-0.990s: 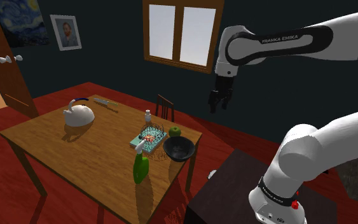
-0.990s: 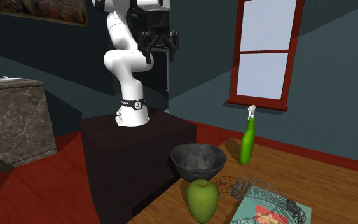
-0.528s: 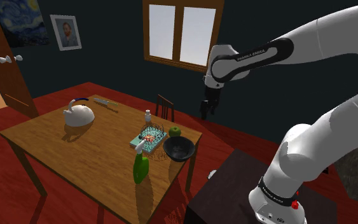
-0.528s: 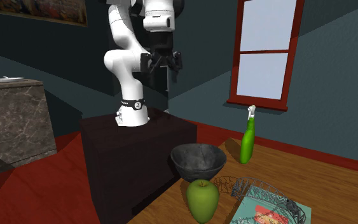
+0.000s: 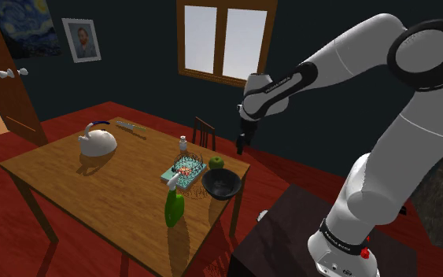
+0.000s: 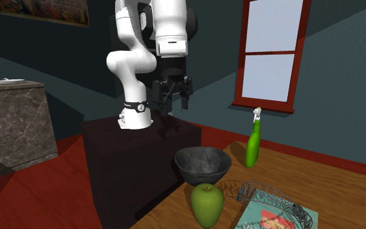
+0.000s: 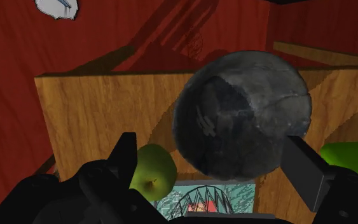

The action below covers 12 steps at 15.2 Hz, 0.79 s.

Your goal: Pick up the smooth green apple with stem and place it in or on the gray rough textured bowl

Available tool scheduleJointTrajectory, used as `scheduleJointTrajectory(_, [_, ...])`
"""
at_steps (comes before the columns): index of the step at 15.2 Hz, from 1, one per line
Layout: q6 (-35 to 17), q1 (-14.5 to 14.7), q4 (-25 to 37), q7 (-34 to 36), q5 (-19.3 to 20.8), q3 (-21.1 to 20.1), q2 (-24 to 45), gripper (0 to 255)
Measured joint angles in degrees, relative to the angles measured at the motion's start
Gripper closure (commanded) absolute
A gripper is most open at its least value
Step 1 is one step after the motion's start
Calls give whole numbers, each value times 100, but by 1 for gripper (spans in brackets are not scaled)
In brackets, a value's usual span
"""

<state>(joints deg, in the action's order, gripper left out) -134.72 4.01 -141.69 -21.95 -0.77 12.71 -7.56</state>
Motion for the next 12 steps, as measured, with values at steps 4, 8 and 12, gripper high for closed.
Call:
scheduleJointTrajectory(4, [-692,59,397,-668,-275,31,928,0])
scheduleJointTrajectory(8, [-1197,20,970,-1319,-603,-76,1845,0])
scheduleJointTrajectory(12, [-1627,-96,1562,-1884,-848,-284,2694,0])
